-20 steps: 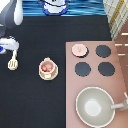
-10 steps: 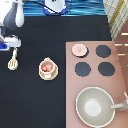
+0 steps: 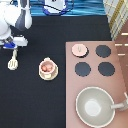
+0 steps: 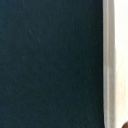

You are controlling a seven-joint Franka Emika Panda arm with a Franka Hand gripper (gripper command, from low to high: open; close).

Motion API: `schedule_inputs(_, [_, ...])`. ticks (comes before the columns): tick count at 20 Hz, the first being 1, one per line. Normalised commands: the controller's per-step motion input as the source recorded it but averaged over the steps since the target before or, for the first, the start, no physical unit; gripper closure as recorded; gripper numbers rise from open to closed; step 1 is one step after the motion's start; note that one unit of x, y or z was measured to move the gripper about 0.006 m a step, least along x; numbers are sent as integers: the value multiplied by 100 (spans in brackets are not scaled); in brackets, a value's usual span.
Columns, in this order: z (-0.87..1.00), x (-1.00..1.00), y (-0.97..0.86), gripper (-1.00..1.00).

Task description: Take the lid off the pot, put the pot on the plate, and use the tool to push the pot to the front of the table.

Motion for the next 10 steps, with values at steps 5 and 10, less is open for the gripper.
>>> schedule_inputs(5, [-27,-15,-58,-100])
schedule_inputs(10, [-31,10,-23,-100])
